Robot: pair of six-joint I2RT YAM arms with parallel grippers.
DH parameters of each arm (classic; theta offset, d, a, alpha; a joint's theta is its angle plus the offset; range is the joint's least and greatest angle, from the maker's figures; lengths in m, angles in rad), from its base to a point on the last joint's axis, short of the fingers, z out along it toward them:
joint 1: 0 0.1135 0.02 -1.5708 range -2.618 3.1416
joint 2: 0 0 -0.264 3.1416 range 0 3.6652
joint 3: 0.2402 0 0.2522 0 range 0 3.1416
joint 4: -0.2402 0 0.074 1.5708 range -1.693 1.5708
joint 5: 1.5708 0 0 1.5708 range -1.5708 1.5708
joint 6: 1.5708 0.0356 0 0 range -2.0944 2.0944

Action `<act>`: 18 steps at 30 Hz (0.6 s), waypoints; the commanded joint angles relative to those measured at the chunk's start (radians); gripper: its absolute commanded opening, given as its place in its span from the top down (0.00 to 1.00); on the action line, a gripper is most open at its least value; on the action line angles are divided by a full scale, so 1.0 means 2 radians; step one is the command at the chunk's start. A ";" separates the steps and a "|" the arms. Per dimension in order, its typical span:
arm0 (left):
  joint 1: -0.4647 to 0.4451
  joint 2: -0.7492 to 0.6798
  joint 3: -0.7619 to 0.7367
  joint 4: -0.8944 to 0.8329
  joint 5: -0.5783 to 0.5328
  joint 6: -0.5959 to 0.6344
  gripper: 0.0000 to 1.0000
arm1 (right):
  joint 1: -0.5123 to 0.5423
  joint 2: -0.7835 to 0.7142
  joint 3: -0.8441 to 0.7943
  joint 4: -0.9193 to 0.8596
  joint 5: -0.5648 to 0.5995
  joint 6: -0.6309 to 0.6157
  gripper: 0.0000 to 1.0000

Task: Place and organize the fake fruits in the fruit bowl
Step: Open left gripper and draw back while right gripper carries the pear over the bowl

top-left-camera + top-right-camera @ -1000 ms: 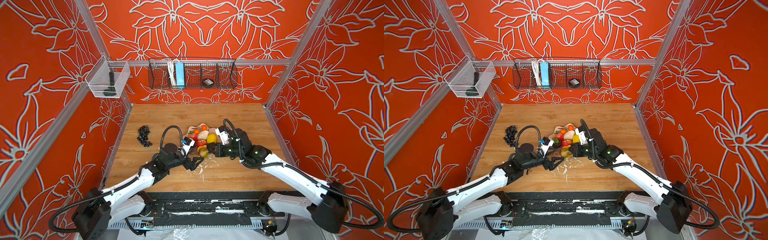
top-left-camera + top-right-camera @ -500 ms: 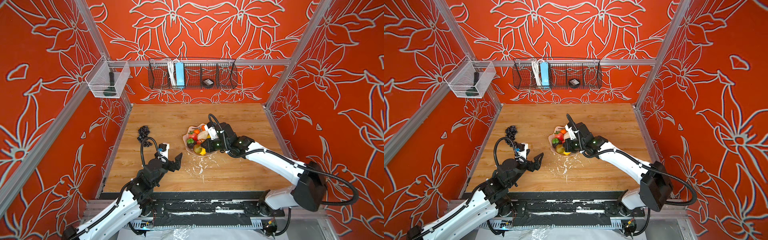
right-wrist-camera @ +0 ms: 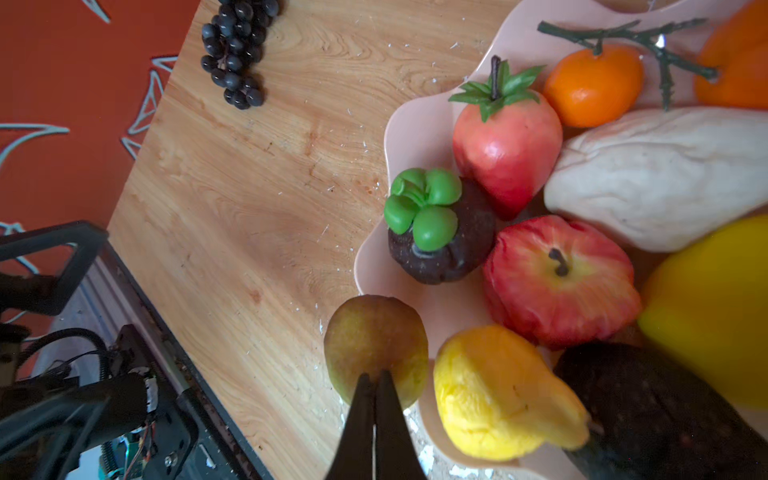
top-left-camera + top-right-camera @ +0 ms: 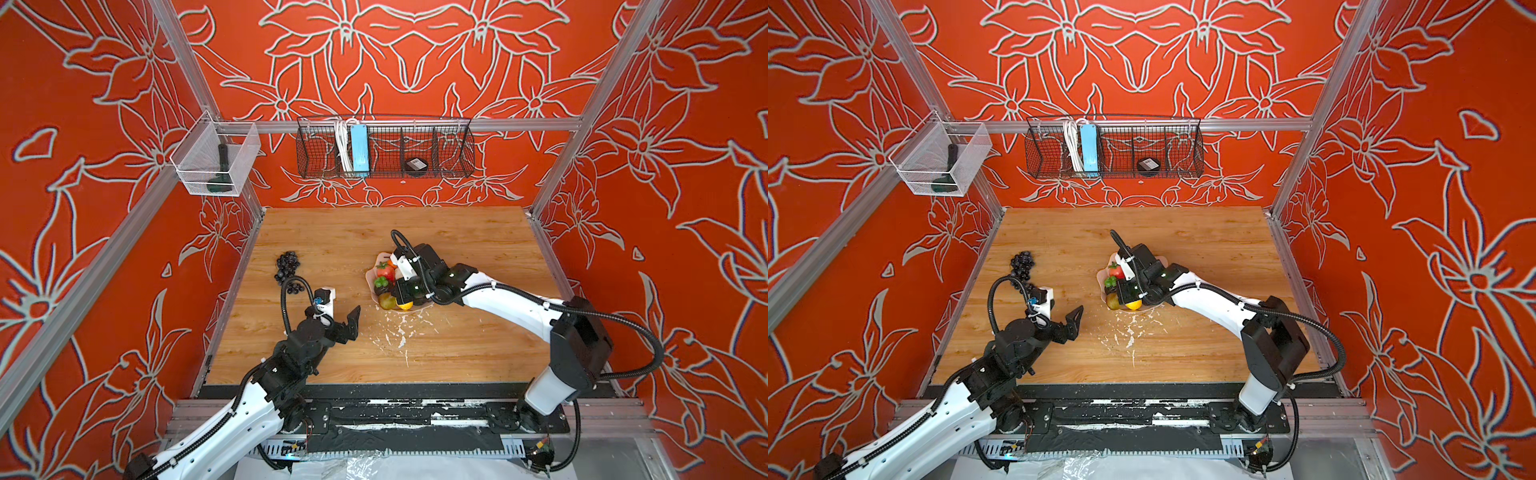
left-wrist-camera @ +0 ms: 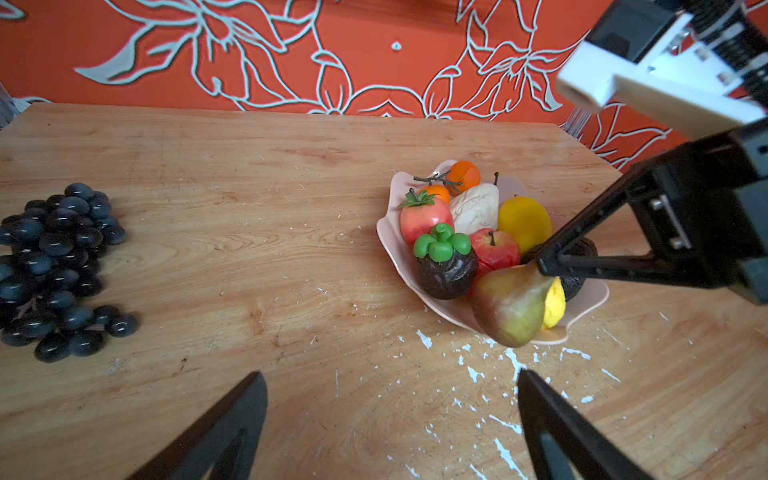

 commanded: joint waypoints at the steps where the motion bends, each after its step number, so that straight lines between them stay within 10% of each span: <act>1: -0.002 -0.003 -0.001 0.002 -0.010 -0.007 0.06 | 0.003 0.022 0.025 -0.017 0.018 -0.018 1.00; 18: -0.002 0.001 -0.004 0.009 -0.007 -0.007 0.06 | 0.005 0.045 0.046 -0.046 0.079 -0.047 1.00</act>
